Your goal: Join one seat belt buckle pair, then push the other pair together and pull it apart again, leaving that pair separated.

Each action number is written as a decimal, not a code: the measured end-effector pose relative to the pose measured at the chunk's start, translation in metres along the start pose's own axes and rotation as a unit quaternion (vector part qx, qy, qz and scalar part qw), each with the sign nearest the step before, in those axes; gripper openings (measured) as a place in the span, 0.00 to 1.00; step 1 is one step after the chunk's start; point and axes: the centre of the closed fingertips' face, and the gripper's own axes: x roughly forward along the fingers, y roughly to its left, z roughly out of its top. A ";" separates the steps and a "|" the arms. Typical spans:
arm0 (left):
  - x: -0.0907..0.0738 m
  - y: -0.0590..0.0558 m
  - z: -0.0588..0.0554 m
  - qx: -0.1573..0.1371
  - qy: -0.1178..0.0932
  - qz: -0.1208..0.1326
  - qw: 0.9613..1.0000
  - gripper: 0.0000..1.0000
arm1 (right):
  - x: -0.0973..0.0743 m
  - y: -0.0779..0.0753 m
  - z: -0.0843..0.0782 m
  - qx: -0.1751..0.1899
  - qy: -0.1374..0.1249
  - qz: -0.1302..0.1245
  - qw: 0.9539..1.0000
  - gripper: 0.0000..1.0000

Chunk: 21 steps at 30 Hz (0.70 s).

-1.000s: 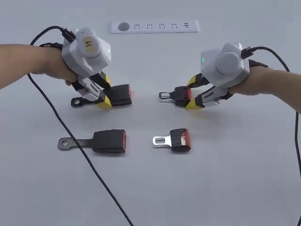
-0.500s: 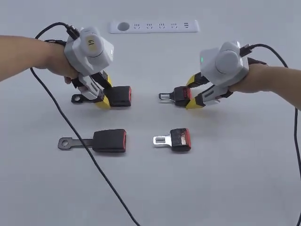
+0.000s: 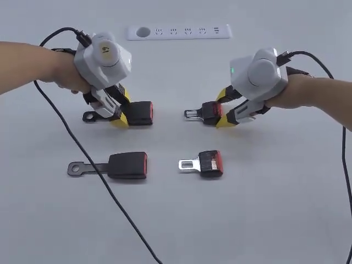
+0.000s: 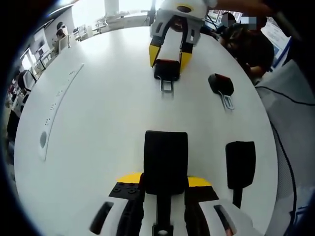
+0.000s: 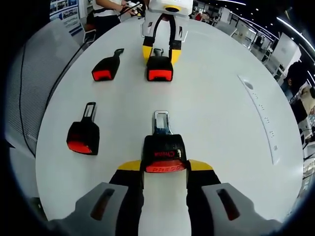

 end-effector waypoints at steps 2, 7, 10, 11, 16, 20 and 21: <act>0.000 0.000 0.000 -0.001 0.001 0.000 1.000 0.31 | 0.000 0.000 0.001 -0.001 0.001 0.000 1.000 0.31; 0.000 -0.001 0.000 -0.004 0.002 0.000 1.000 0.31 | 0.001 0.002 0.003 -0.002 0.001 0.001 1.000 0.31; 0.000 -0.001 0.000 -0.004 0.004 -0.001 1.000 0.31 | 0.002 0.002 0.004 -0.003 0.001 0.001 1.000 0.31; 0.000 -0.001 0.000 -0.004 0.004 -0.001 1.000 0.31 | 0.002 0.002 0.005 -0.002 0.001 0.002 1.000 0.31; 0.000 -0.001 0.000 -0.004 0.006 -0.001 1.000 0.31 | 0.004 0.002 0.009 -0.001 -0.002 0.001 1.000 0.31; 0.000 -0.001 0.000 -0.004 0.007 -0.001 1.000 0.31 | 0.006 0.003 0.015 0.000 -0.005 0.000 1.000 0.31; 0.000 -0.001 0.000 -0.004 0.006 -0.001 1.000 0.31 | 0.007 0.003 0.016 0.000 -0.006 0.000 1.000 0.31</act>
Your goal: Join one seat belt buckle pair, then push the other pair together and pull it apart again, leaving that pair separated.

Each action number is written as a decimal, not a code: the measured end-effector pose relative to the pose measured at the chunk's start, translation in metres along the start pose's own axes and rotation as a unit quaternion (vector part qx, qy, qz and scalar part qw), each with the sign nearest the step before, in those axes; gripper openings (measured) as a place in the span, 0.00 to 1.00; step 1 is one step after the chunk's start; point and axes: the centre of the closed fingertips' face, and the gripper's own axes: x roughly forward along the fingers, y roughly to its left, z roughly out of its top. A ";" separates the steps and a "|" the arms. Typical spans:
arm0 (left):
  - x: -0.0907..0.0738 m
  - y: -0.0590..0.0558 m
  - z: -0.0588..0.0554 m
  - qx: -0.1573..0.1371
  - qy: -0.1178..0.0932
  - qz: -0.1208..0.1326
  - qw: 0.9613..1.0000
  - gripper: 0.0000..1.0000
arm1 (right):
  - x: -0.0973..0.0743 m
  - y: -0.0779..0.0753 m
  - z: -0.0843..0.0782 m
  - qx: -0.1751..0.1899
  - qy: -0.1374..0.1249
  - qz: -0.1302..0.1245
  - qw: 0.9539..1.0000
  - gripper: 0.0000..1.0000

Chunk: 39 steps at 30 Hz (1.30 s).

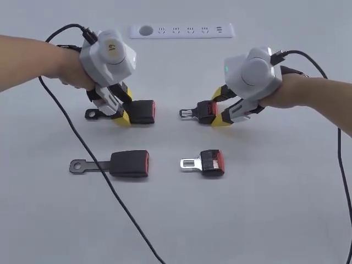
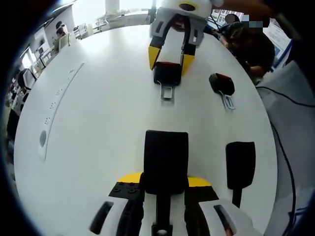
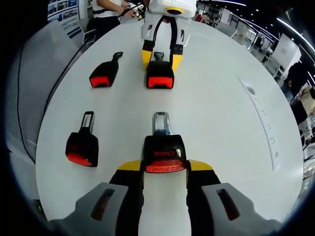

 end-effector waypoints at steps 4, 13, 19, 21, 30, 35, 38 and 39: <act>0.000 0.000 0.000 -0.001 0.000 0.000 1.000 0.31 | 0.002 0.000 0.004 -0.002 -0.002 0.001 1.000 0.31; 0.000 0.000 0.000 -0.003 0.001 0.000 1.000 0.31 | 0.006 0.002 0.013 -0.003 -0.007 0.001 1.000 0.31; 0.000 0.000 0.000 -0.004 0.001 0.000 1.000 0.31 | 0.012 -0.004 0.018 -0.003 -0.011 0.001 1.000 0.31; 0.000 0.000 0.000 -0.004 0.002 0.000 1.000 0.31 | 0.014 -0.005 0.020 -0.004 -0.012 0.001 1.000 0.31; -0.001 0.000 0.000 -0.007 0.002 0.000 1.000 0.31 | 0.020 -0.006 0.029 -0.001 -0.017 0.000 1.000 0.31; -0.001 0.000 -0.001 -0.007 0.002 0.000 1.000 0.31 | 0.023 -0.005 0.038 -0.005 -0.021 0.002 1.000 0.31; -0.001 -0.001 -0.001 -0.007 0.002 0.000 1.000 0.31 | 0.025 -0.004 0.042 -0.007 -0.023 0.003 1.000 0.31; -0.001 -0.001 -0.001 -0.007 0.002 0.000 1.000 0.31 | 0.026 -0.004 0.043 -0.007 -0.024 0.003 1.000 0.31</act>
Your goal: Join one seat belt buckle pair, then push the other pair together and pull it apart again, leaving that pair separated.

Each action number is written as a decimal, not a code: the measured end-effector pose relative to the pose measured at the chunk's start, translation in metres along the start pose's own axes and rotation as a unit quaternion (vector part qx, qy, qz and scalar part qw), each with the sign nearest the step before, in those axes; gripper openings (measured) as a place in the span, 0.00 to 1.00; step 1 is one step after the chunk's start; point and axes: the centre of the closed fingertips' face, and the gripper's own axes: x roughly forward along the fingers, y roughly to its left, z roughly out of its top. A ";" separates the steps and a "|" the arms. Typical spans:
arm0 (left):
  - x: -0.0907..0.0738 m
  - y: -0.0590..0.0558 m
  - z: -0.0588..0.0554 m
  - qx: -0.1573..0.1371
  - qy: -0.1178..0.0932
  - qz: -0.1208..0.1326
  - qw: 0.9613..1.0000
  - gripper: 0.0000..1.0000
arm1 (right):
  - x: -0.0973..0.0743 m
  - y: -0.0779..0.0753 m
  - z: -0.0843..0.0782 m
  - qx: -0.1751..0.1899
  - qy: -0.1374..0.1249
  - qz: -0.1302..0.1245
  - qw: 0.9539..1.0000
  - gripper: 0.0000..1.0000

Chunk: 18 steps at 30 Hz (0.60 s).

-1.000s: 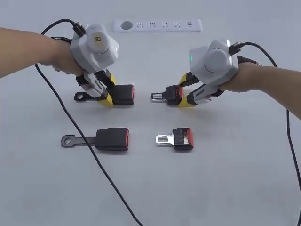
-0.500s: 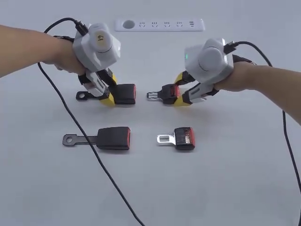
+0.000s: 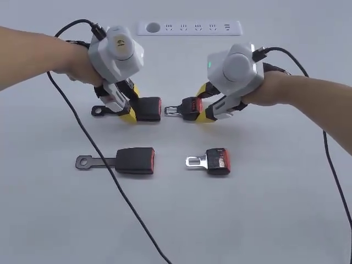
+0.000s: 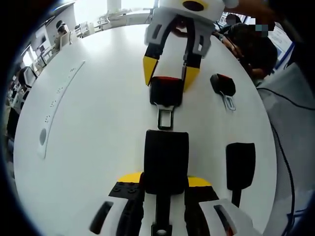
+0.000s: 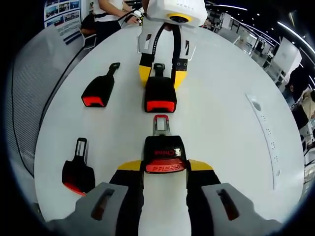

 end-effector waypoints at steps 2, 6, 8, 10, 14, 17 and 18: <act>0.000 0.000 0.000 -0.001 0.000 0.000 1.000 0.31 | 0.001 0.001 0.003 -0.001 -0.002 0.001 1.000 0.31; 0.000 -0.001 0.000 -0.001 -0.001 0.000 1.000 0.31 | 0.003 0.002 0.006 -0.001 -0.004 0.002 1.000 0.31; 0.000 -0.001 0.000 -0.001 0.000 0.000 1.000 0.31 | 0.004 0.002 0.007 -0.001 -0.006 0.003 1.000 0.31; 0.000 -0.001 0.000 -0.001 0.000 0.000 1.000 0.31 | 0.005 0.003 0.009 -0.001 -0.007 0.004 1.000 0.31; 0.001 -0.001 0.000 -0.001 0.000 0.000 1.000 0.31 | 0.007 0.004 0.013 -0.003 -0.009 0.005 1.000 0.31; 0.001 -0.001 0.000 0.001 0.001 -0.001 1.000 0.31 | 0.008 0.004 0.016 -0.002 -0.011 0.006 1.000 0.31; 0.001 0.000 0.000 0.002 0.001 -0.001 1.000 0.31 | 0.009 0.005 0.017 -0.002 -0.012 0.007 1.000 0.31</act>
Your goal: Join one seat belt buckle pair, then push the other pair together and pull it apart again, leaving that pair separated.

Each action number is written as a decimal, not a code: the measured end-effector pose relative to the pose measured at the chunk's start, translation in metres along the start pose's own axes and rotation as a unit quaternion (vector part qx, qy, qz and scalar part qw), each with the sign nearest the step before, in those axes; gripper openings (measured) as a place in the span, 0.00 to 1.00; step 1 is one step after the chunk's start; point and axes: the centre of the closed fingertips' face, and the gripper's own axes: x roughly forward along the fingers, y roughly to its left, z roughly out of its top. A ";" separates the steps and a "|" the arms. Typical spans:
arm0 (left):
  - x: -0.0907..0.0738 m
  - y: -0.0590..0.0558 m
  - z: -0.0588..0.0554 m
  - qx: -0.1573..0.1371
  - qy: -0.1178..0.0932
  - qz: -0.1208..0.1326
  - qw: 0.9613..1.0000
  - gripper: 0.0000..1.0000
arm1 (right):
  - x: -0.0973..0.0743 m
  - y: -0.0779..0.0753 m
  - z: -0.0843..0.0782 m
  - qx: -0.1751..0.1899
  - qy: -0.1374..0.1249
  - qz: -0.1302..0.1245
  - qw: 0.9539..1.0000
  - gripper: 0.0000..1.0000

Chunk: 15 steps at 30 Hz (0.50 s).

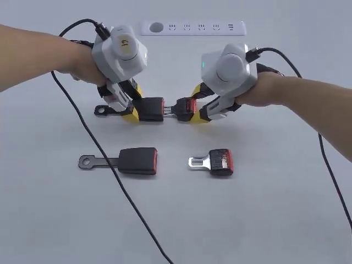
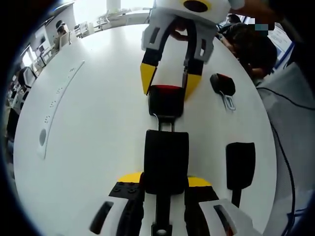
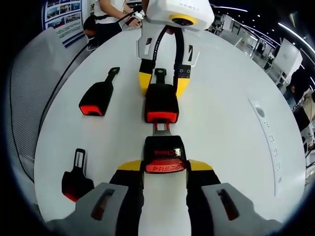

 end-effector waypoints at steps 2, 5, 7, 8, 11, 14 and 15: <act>0.000 0.000 -0.001 0.001 -0.001 0.001 1.000 0.31 | 0.001 0.001 0.002 0.000 -0.001 0.001 1.000 0.31; 0.000 0.000 -0.001 0.001 -0.002 0.002 1.000 0.31 | 0.002 0.000 0.002 -0.003 0.000 -0.001 1.000 0.31; 0.001 0.001 0.000 0.000 -0.003 0.003 1.000 0.31 | 0.002 0.001 0.001 0.000 -0.002 0.000 1.000 0.31; 0.001 0.001 0.000 0.000 -0.003 0.003 1.000 0.31 | 0.002 0.001 0.001 -0.001 -0.003 0.000 1.000 0.31; 0.001 0.001 0.000 -0.001 -0.002 0.003 1.000 0.31 | 0.003 0.001 0.001 -0.003 -0.002 -0.002 1.000 0.30; 0.001 0.002 0.000 -0.001 -0.003 0.004 1.000 0.31 | 0.003 0.000 0.000 -0.003 -0.004 -0.004 1.000 0.30; 0.001 0.002 0.000 -0.002 -0.004 0.005 1.000 0.31 | 0.003 0.000 0.000 -0.001 -0.004 -0.004 1.000 0.30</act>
